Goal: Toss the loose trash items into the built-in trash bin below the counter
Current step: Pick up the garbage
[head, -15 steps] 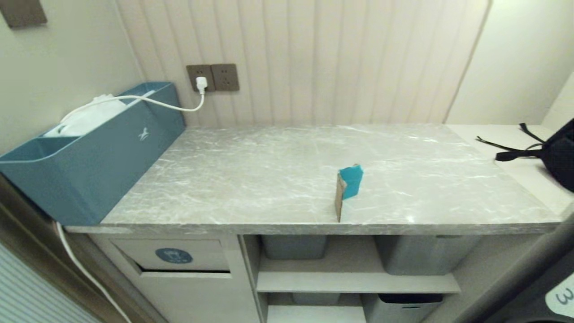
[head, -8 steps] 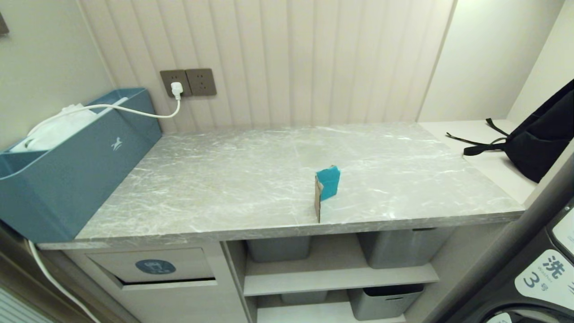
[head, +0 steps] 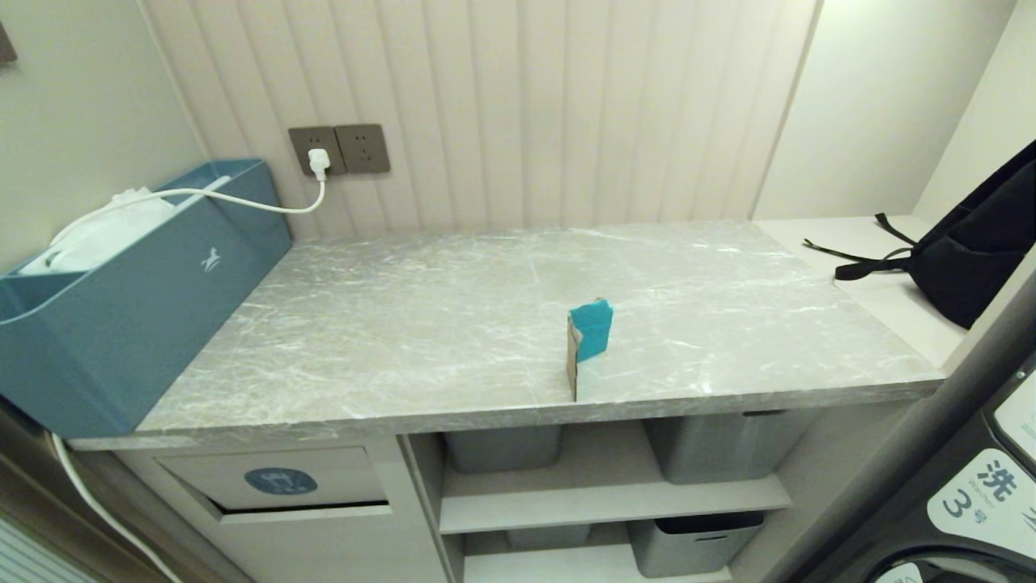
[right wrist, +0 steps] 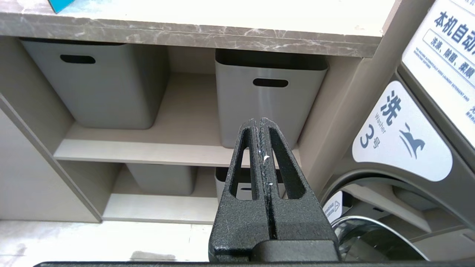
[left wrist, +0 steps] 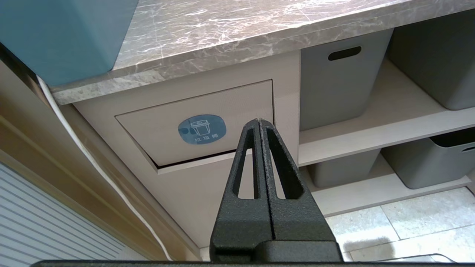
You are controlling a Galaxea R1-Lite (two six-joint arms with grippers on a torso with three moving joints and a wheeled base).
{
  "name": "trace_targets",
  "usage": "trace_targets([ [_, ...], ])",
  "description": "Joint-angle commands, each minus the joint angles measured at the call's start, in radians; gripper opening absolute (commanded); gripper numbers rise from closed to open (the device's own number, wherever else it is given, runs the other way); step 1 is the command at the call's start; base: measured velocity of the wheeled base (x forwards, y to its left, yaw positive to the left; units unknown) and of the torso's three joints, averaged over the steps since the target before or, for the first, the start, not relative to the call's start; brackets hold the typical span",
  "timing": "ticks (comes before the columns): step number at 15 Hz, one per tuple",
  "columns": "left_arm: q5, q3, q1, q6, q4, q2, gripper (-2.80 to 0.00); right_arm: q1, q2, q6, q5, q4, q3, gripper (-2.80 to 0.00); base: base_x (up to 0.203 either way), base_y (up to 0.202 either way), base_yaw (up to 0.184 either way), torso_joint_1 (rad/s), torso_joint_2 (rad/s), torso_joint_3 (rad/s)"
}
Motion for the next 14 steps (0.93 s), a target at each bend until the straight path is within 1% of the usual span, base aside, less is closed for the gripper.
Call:
trace_targets([
  [1, -0.001, -0.001, 0.000, 0.005, 0.000, 0.000, -2.80, 0.000, -0.002, 0.004, -0.001, 0.000, 0.000, -2.80, 0.000, 0.000, 0.000, 0.000, 0.00, 0.000],
  [2, -0.003, -0.001, -0.001, 0.023, -0.003, -0.001, -2.80, 0.000, -0.002, 0.000, 0.001, 0.000, 0.000, -2.80, 0.000, 0.000, 0.000, 0.000, 0.00, 0.000],
  [3, -0.007, -0.002, -0.005, 0.057, -0.012, 0.001, -2.80, 0.000, -0.002, 0.005, -0.001, 0.000, 0.000, -2.80, 0.000, 0.000, 0.000, 0.000, 0.00, 0.000],
  [4, -0.023, -0.013, -0.006, 0.071, -0.043, 0.012, -2.80, 0.000, -0.002, 0.005, -0.001, 0.000, 0.000, -2.80, 0.000, 0.000, 0.000, 0.000, 0.00, 0.000],
  [6, -0.137, -0.094, -0.002, 0.055, -0.073, 0.097, -2.80, 0.000, -0.002, 0.006, -0.001, 0.000, 0.000, -2.80, 0.000, 0.000, 0.000, 0.000, 0.00, 0.000],
  [7, -0.186, -0.140, 0.002, 0.028, -0.084, 0.189, -2.80, 0.000, -0.002, 0.005, -0.001, 0.000, 0.000, -2.80, 0.000, 0.000, 0.000, 0.000, 0.00, 0.000],
  [8, -0.220, -0.190, -0.008, -0.013, -0.102, 0.304, -2.80, 0.000, -0.002, 0.007, -0.001, 0.000, 0.000, -2.80, 0.000, 0.000, 0.000, 0.000, 0.00, 0.000],
  [9, -0.248, -0.238, -0.037, -0.072, -0.129, 0.412, -2.80, 0.000, -0.002, 0.005, -0.001, 0.000, 0.000, -2.80, 0.000, 0.000, 0.000, 0.000, 0.00, 0.000],
  [11, -0.318, -0.320, -0.137, -0.172, -0.188, 0.591, -2.80, 0.000, -0.002, 0.005, -0.001, 0.000, 0.000, -2.80, 0.000, 0.000, 0.000, 0.000, 0.00, 0.000],
  [13, -0.362, -0.384, -0.278, -0.235, -0.235, 0.729, -2.80, 0.000, -0.002, 0.005, -0.001, 0.000, 0.000, -2.80, 0.000, 0.000, 0.000, 0.000, 0.00, 0.000],
  [14, -0.373, -0.397, -0.351, -0.257, -0.269, 0.770, -2.80, 0.000, -0.002, 0.005, -0.001, 0.000, 0.000, -2.80, 0.000, 0.000, 0.000, 0.000, 0.00, 0.000],
])
